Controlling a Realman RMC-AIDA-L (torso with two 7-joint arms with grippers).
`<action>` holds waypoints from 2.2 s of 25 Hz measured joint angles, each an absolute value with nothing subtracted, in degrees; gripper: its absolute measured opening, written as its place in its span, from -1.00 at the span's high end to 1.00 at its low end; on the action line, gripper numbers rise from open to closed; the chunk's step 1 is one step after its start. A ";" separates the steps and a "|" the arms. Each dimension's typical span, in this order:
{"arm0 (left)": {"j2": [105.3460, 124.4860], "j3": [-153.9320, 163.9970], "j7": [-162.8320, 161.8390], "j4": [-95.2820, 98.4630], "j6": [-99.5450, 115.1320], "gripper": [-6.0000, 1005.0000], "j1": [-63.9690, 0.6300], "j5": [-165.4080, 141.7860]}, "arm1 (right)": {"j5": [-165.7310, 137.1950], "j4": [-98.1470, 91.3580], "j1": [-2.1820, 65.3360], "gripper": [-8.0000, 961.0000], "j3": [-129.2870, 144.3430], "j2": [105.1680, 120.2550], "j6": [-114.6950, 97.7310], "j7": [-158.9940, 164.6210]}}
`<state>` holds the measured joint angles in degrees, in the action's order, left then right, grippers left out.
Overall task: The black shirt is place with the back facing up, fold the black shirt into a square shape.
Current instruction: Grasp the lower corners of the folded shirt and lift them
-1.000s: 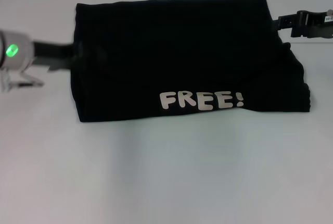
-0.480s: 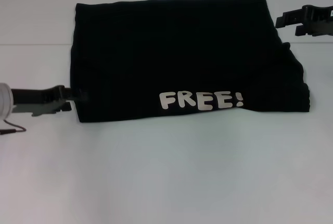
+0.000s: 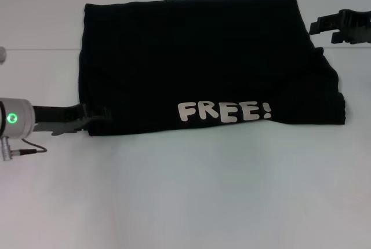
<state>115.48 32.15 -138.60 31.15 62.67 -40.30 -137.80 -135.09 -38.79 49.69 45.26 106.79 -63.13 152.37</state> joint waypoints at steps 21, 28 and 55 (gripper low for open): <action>115.64 35.33 -138.93 33.48 64.95 0.59 -41.29 -137.51 | -137.69 -39.35 48.36 -0.29 44.51 106.14 -68.17 151.50; 115.12 35.19 -139.21 34.63 66.62 0.90 -41.71 -137.49 | -143.27 -39.55 45.52 -0.26 44.47 105.35 -74.34 149.56; 115.30 34.71 -139.40 34.19 64.60 0.93 -42.34 -137.30 | -143.29 -35.48 43.06 -0.15 44.27 111.80 -59.82 142.07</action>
<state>115.30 34.71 -139.40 34.19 64.60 -42.34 -137.30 -143.29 -35.48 43.06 44.27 111.80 -59.82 142.07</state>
